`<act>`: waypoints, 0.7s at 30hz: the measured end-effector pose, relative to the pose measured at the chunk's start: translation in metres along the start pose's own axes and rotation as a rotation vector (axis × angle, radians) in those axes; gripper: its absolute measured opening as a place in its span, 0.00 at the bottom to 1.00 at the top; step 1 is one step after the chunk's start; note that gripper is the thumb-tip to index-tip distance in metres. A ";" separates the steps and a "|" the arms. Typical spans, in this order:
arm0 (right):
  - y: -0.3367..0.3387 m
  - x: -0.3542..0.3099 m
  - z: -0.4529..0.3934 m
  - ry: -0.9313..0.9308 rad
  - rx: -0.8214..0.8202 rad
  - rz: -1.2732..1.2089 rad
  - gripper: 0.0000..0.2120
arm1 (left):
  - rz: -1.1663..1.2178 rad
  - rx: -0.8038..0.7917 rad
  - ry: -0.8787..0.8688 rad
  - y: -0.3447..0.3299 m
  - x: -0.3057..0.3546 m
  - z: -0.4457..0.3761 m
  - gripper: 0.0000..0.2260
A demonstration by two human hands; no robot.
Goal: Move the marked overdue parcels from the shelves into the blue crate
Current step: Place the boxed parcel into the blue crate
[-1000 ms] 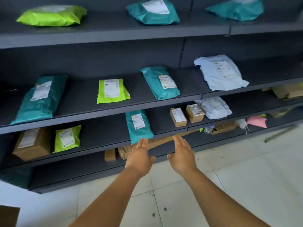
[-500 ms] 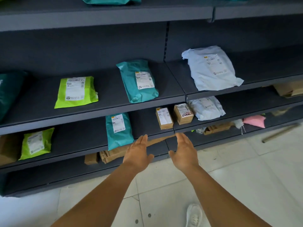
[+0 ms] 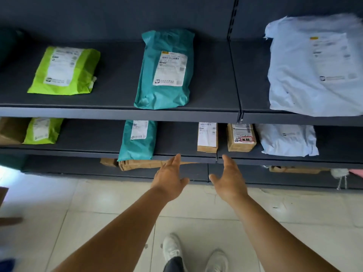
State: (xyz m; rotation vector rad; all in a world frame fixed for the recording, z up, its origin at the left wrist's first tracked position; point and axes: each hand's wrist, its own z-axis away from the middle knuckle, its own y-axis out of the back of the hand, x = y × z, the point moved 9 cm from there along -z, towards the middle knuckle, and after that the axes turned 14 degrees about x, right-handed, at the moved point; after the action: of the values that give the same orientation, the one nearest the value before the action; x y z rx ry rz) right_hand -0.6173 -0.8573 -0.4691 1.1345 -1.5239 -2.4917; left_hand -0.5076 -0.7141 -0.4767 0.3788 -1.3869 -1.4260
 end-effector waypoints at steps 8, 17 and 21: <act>-0.042 0.022 -0.063 -0.025 -0.006 0.001 0.35 | 0.040 -0.030 -0.031 -0.058 0.001 -0.079 0.37; -0.073 0.034 -0.135 0.095 -0.042 0.138 0.38 | 0.036 -0.037 -0.101 -0.107 0.009 -0.141 0.36; -0.096 0.042 -0.151 0.115 -0.099 0.134 0.39 | 0.129 -0.022 -0.105 -0.121 0.018 -0.160 0.33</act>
State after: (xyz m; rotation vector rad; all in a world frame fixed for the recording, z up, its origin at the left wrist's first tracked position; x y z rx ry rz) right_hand -0.5274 -0.9383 -0.6076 1.1010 -1.3822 -2.3433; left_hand -0.4403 -0.8411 -0.6174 0.1989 -1.4521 -1.3704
